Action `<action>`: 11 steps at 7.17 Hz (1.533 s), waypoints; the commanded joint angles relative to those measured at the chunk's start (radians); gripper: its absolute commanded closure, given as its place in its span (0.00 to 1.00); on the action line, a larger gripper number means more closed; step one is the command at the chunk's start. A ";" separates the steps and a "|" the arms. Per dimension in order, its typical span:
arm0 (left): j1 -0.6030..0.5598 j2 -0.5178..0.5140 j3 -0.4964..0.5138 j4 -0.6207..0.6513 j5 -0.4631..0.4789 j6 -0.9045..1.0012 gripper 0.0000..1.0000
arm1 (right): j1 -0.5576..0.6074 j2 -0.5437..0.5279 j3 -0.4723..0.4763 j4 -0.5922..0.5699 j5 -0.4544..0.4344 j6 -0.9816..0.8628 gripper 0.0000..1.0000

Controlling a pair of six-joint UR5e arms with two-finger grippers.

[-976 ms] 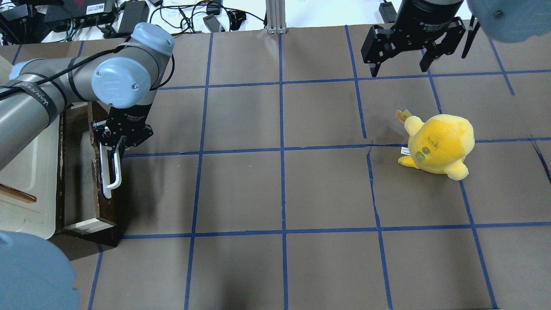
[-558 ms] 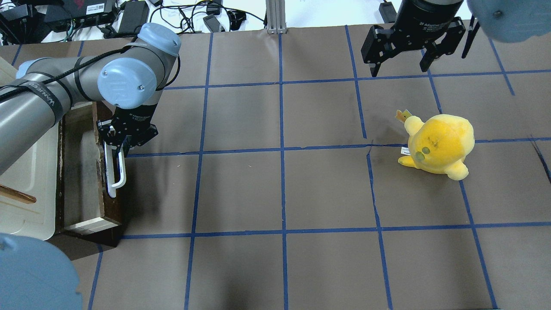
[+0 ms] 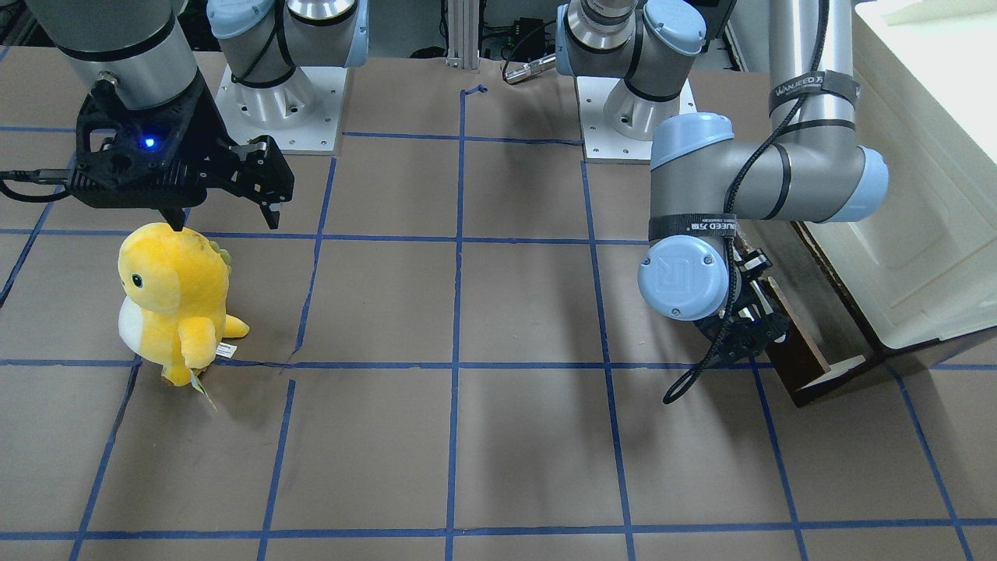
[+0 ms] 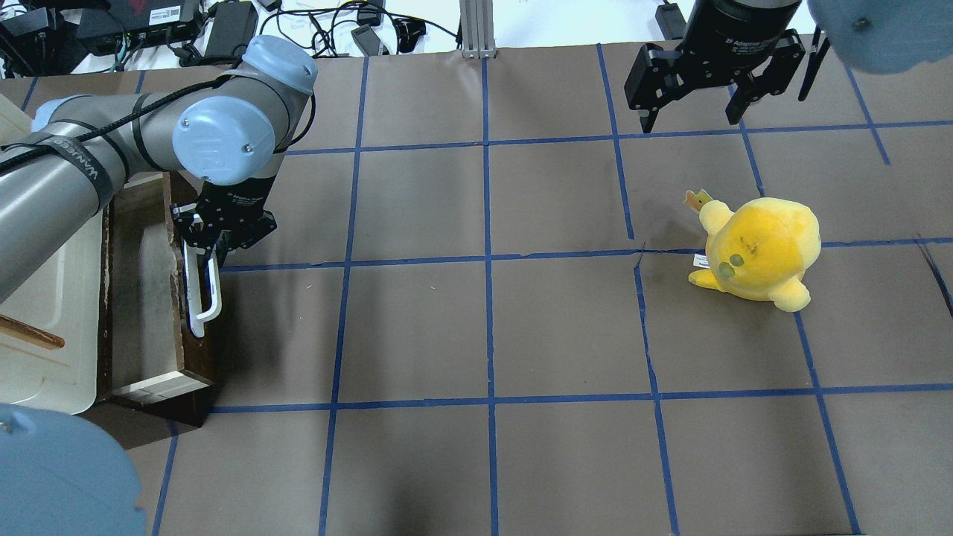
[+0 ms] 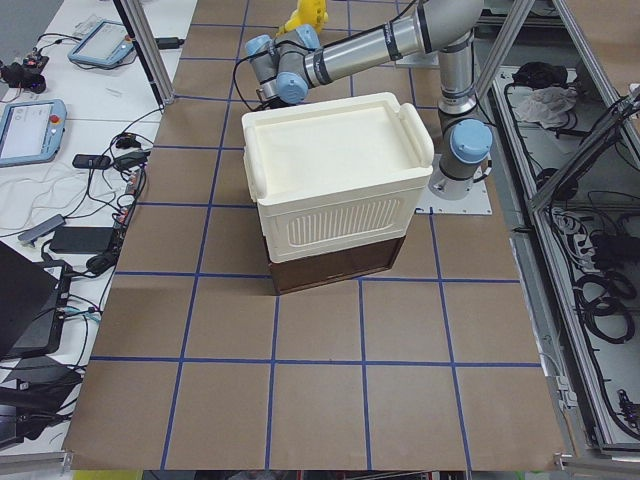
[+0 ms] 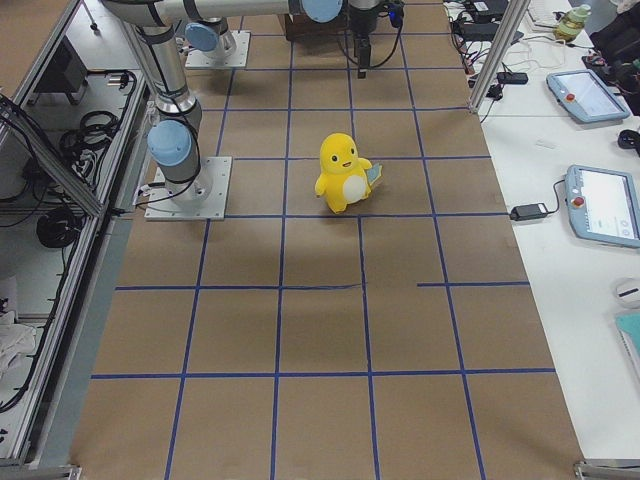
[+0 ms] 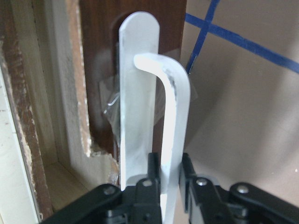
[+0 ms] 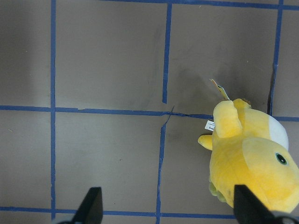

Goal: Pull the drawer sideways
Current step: 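Pull the handle with the left gripper, sliding the drawer outward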

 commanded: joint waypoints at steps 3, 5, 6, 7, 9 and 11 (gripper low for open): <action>-0.013 -0.007 0.007 0.000 0.000 -0.002 0.92 | 0.000 0.000 0.000 0.000 -0.002 -0.002 0.00; -0.014 -0.007 0.009 0.000 -0.002 -0.002 0.92 | 0.000 0.000 0.000 0.000 0.000 0.000 0.00; -0.018 -0.005 0.009 0.000 0.000 -0.002 0.92 | 0.000 0.000 0.000 0.000 -0.001 0.000 0.00; -0.019 -0.002 0.010 -0.002 0.003 -0.002 0.92 | 0.000 0.000 0.000 0.000 -0.002 0.000 0.00; -0.018 0.002 0.010 -0.012 0.011 0.000 0.92 | 0.000 0.000 0.000 0.000 0.000 0.000 0.00; -0.019 -0.001 0.010 -0.016 0.006 0.000 0.92 | 0.000 0.000 0.000 0.000 0.000 0.000 0.00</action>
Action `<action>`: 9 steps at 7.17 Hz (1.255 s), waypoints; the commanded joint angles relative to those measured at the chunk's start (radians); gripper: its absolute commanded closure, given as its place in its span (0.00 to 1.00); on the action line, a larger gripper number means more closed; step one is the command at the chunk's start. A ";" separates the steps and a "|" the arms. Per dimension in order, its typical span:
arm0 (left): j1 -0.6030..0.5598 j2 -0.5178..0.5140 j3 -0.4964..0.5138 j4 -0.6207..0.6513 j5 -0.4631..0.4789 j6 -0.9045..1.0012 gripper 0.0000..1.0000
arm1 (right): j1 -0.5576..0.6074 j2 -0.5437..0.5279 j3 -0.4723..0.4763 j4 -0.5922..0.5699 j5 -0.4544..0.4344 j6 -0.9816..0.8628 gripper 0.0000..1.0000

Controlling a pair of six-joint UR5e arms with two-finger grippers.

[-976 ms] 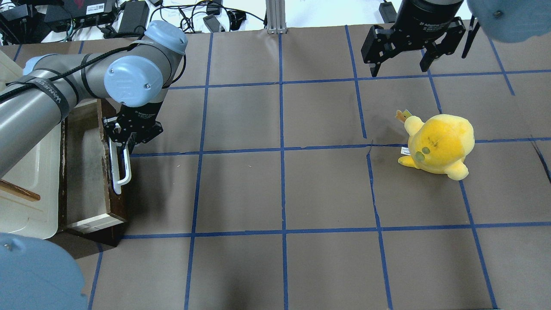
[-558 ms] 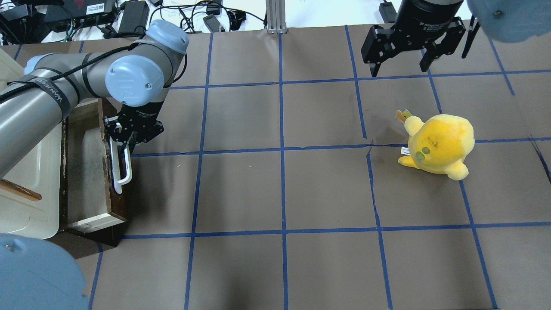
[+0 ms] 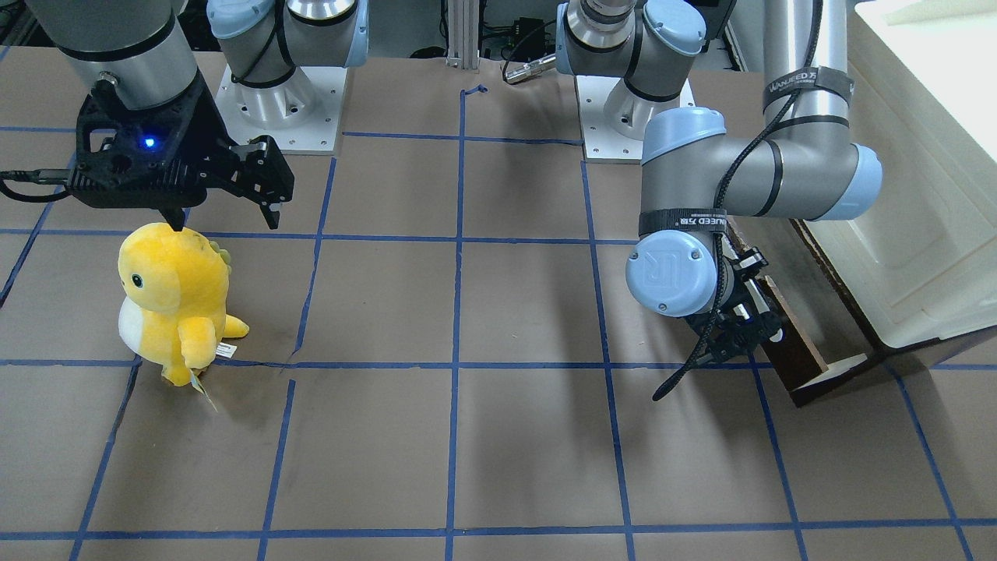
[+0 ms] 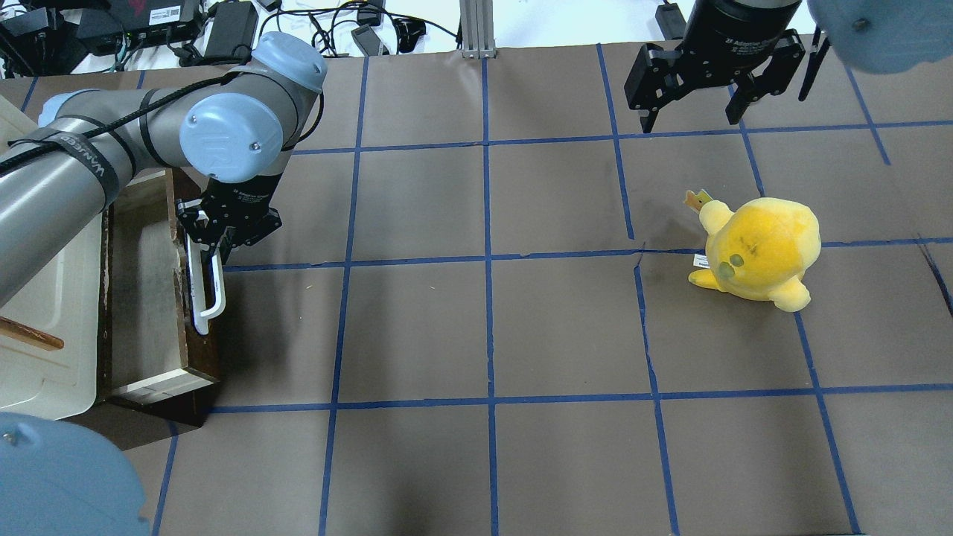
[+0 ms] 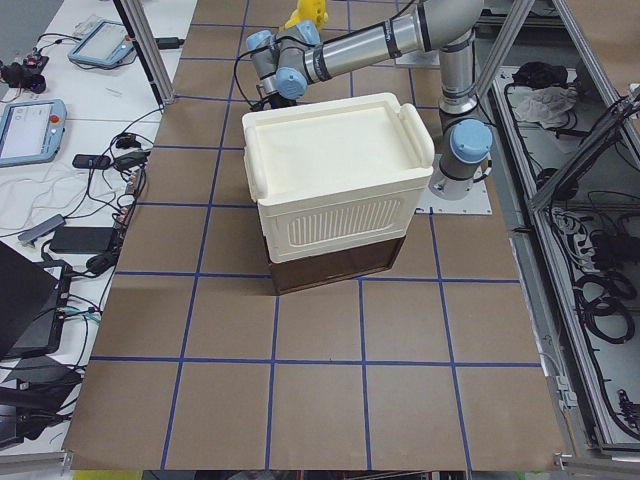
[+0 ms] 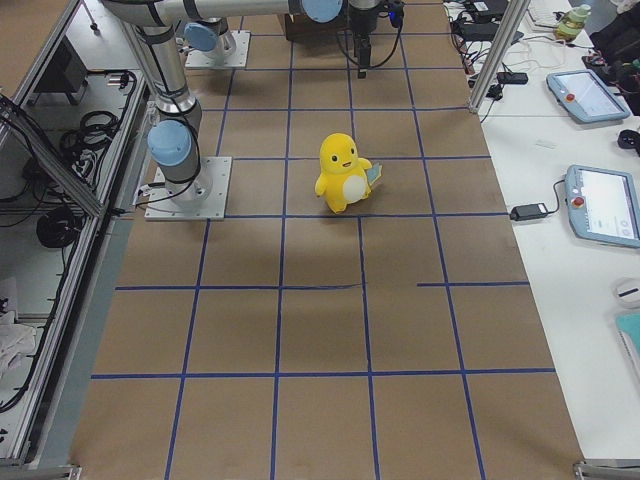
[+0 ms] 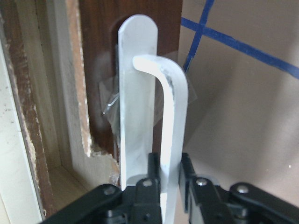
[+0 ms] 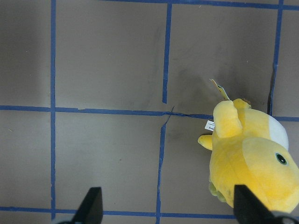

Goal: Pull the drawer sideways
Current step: 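Pull the handle with the left gripper, sliding the drawer outward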

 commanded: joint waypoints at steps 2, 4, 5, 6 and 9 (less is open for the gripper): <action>-0.007 -0.007 0.015 -0.002 -0.009 -0.001 0.92 | 0.000 0.000 0.000 0.000 0.000 0.000 0.00; -0.013 -0.009 0.020 -0.002 -0.011 -0.001 0.92 | 0.000 0.000 0.000 0.000 -0.001 0.000 0.00; -0.019 -0.009 0.020 -0.002 -0.011 -0.003 0.92 | 0.000 0.000 0.000 0.000 -0.001 0.000 0.00; -0.019 -0.009 0.020 -0.002 -0.011 -0.003 0.92 | 0.000 0.000 0.000 0.000 -0.001 0.000 0.00; -0.020 -0.005 0.015 -0.025 -0.009 -0.003 0.92 | 0.000 0.000 0.000 0.000 0.000 0.000 0.00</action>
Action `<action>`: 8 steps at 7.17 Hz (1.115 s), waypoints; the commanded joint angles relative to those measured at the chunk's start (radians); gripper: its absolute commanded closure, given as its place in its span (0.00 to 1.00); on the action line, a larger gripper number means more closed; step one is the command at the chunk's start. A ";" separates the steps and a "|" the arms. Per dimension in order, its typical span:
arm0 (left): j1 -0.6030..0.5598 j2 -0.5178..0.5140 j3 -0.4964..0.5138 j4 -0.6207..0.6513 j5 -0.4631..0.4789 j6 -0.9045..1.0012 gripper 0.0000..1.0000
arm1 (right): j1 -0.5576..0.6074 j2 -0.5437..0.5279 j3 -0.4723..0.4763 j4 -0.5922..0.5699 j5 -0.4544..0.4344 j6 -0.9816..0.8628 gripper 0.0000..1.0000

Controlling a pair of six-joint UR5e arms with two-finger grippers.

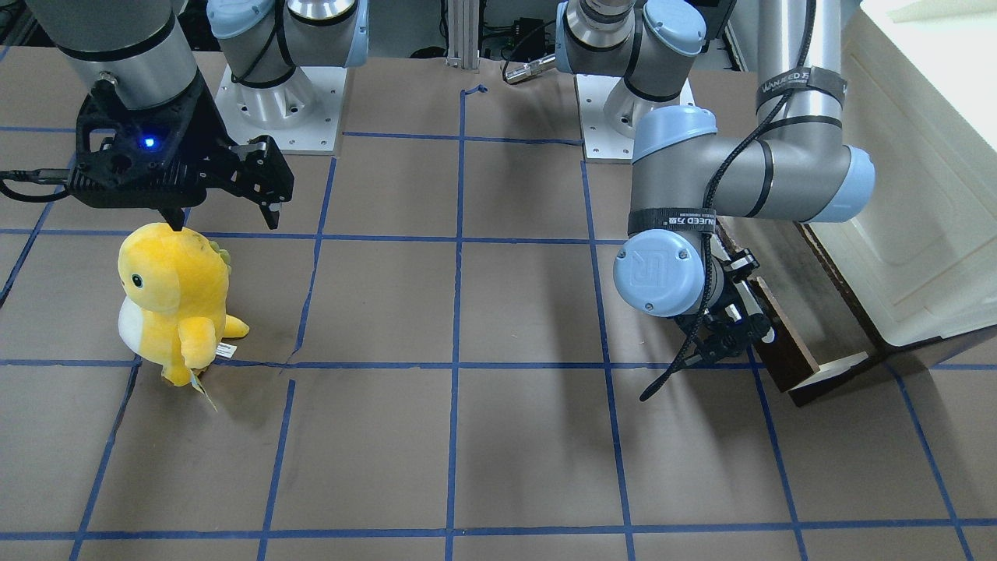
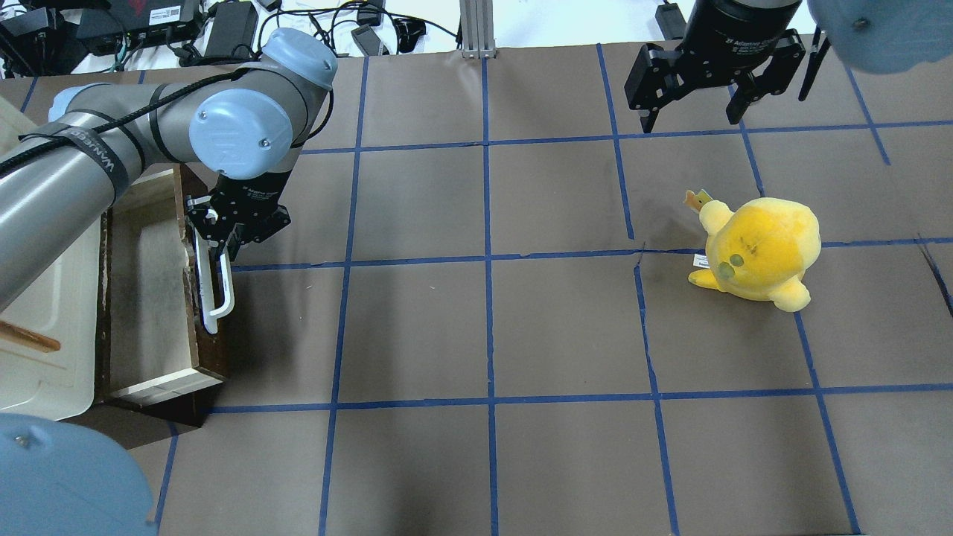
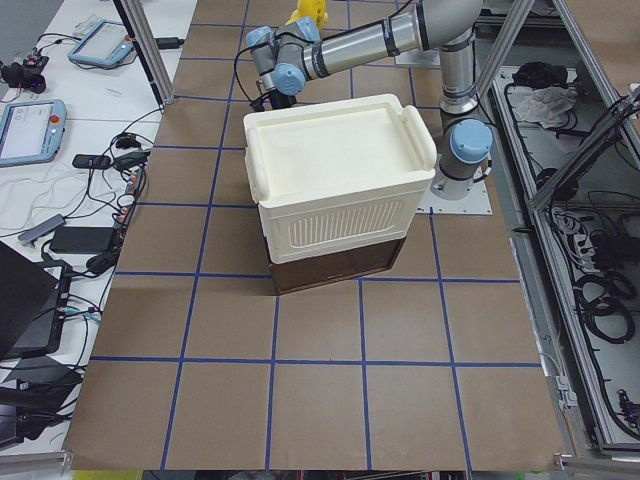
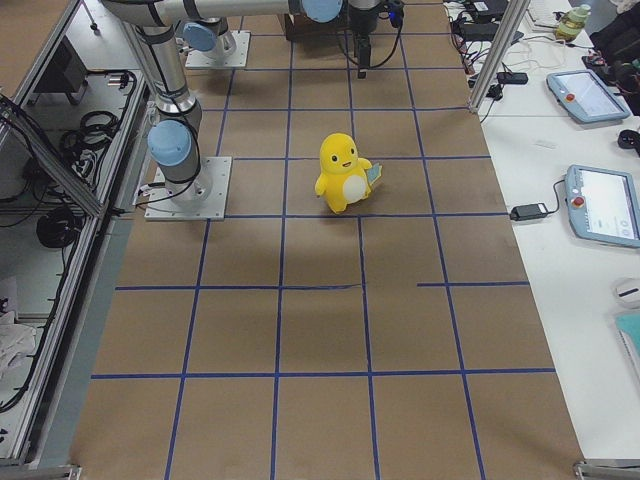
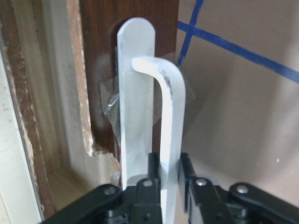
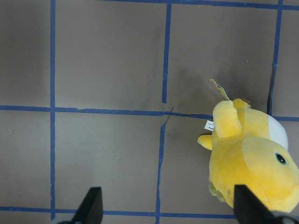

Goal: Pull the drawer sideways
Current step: 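Pull the handle with the left gripper, sliding the drawer outward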

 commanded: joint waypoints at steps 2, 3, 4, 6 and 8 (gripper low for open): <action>0.000 0.003 -0.005 -0.023 0.000 0.000 0.93 | 0.000 0.000 0.000 0.000 0.001 0.000 0.00; 0.000 0.003 -0.006 -0.026 0.000 0.000 0.93 | 0.000 0.000 0.000 0.000 0.001 0.000 0.00; 0.000 0.003 -0.005 -0.029 -0.001 0.000 0.93 | 0.000 0.000 0.000 0.000 0.001 0.000 0.00; -0.009 -0.002 0.008 -0.027 -0.018 -0.014 0.93 | 0.000 0.000 0.000 0.000 0.001 0.000 0.00; -0.017 -0.003 0.014 -0.027 -0.020 -0.017 0.93 | 0.000 0.000 0.000 0.000 0.001 0.000 0.00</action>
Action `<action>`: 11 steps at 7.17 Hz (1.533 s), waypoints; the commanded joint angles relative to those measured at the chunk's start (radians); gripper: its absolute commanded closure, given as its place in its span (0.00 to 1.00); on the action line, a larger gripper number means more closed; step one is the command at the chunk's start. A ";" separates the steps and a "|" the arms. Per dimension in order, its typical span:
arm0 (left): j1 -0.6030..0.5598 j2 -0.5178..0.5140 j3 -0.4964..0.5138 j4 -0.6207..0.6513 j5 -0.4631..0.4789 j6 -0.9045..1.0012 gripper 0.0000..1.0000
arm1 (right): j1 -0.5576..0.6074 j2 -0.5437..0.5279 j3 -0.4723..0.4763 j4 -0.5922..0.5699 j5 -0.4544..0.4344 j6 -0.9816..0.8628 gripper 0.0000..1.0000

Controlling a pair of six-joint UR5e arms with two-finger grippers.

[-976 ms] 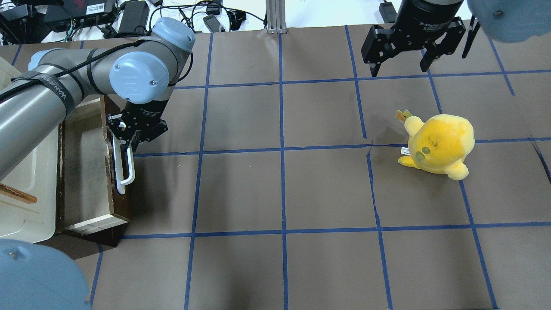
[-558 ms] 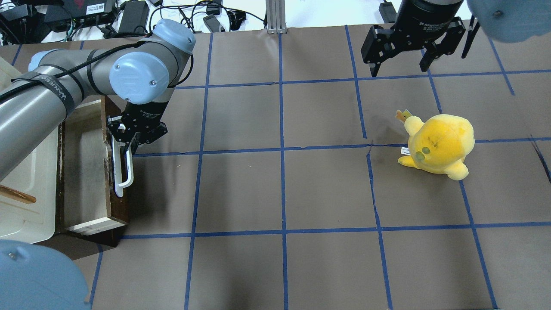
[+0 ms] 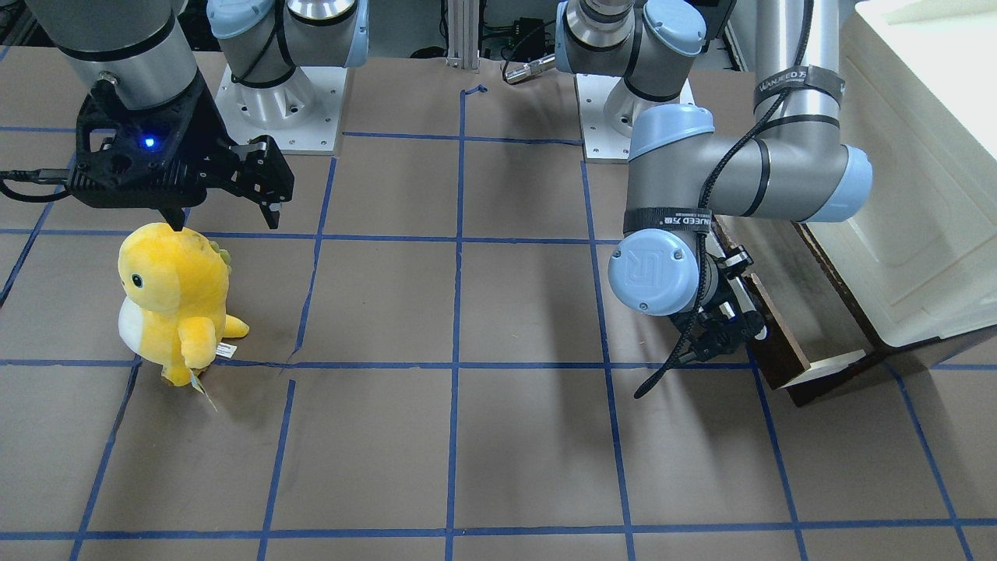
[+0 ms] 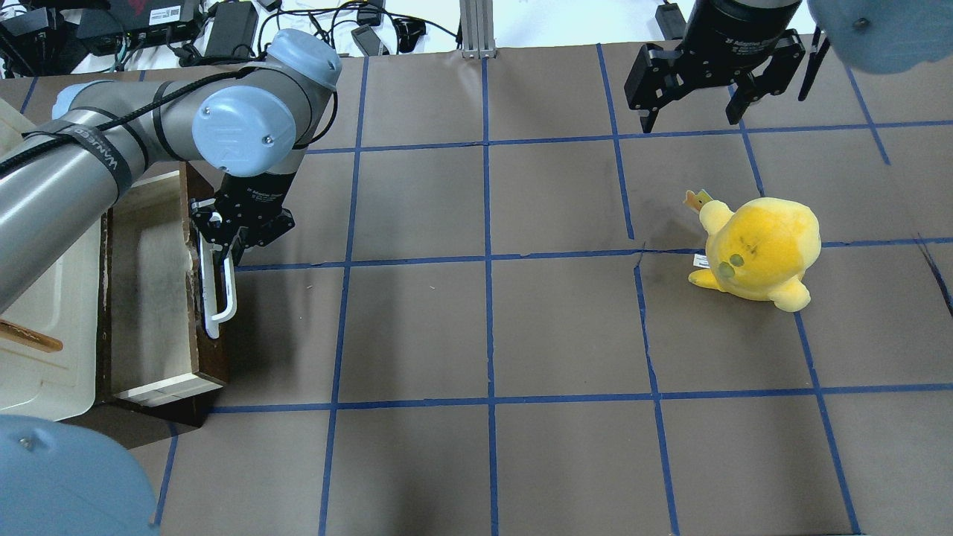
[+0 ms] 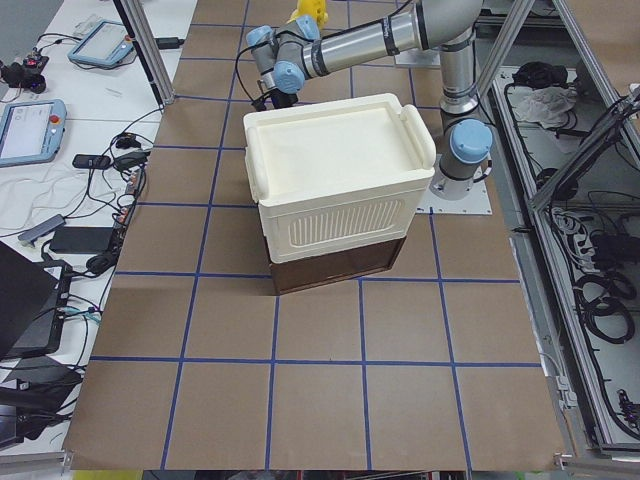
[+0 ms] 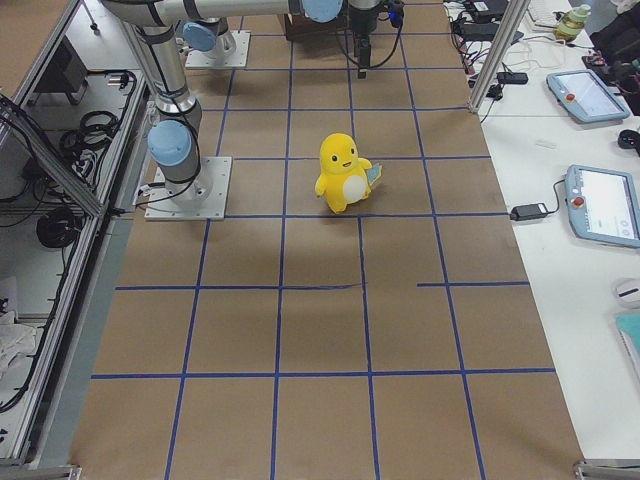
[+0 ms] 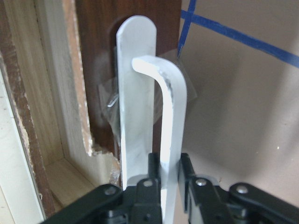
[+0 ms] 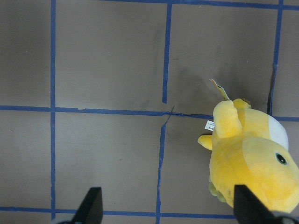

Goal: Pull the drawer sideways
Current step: 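Pull the handle with the left gripper, sliding the drawer outward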

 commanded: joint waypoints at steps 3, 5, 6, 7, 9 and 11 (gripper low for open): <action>-0.028 -0.011 0.012 0.000 -0.010 -0.034 0.93 | 0.000 0.000 0.000 0.000 -0.001 0.000 0.00; -0.028 -0.017 0.020 0.000 -0.021 -0.034 0.92 | 0.000 0.000 0.000 0.000 0.000 -0.002 0.00; -0.029 -0.015 0.020 0.000 -0.021 -0.034 0.84 | 0.000 0.000 0.000 0.000 0.000 0.000 0.00; -0.029 -0.012 0.020 0.000 -0.022 -0.034 0.57 | 0.000 0.000 0.000 0.000 0.000 0.000 0.00; -0.031 -0.006 0.020 0.005 -0.025 -0.032 0.22 | 0.000 0.000 0.000 0.000 0.000 -0.002 0.00; -0.039 0.032 0.032 0.005 -0.092 -0.013 0.00 | 0.000 0.000 0.000 0.000 -0.001 0.000 0.00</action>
